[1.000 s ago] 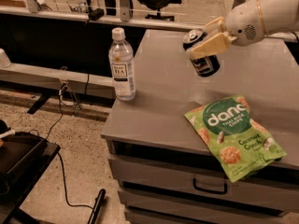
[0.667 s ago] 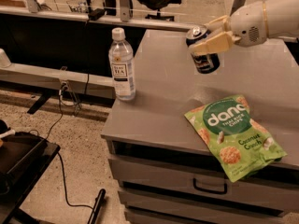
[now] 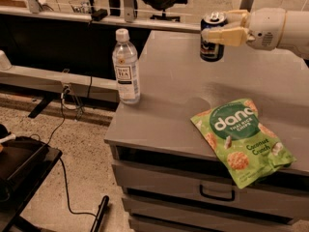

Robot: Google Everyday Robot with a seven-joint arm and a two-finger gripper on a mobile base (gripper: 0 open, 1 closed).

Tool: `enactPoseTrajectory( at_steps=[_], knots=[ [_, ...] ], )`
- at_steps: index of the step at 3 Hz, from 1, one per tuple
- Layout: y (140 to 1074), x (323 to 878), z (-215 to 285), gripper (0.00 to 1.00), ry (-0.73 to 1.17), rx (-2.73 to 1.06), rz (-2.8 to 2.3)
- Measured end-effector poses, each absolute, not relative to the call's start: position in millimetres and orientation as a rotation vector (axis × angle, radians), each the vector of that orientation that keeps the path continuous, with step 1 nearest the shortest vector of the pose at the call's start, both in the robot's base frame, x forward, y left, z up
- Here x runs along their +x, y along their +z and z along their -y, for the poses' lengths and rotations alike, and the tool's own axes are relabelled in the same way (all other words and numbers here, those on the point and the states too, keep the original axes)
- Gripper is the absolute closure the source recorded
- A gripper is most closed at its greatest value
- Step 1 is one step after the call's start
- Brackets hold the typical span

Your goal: Place pepsi can upright

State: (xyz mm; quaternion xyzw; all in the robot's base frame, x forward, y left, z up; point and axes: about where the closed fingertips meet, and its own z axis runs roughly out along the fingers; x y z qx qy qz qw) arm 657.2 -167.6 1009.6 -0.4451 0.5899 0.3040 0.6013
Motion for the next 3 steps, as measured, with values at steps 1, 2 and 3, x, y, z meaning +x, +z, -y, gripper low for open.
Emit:
enactPoseTrajectory(
  at_steps=[1, 2, 3],
  knots=[
    [1009.9, 657.7, 167.6, 1.00, 0.703, -1.030, -1.366],
    [999.7, 659.9, 168.7, 1.00, 0.749, -0.993, -1.417],
    [983.0, 660.3, 172.6, 1.00, 0.805, -0.948, -1.486]
  ],
)
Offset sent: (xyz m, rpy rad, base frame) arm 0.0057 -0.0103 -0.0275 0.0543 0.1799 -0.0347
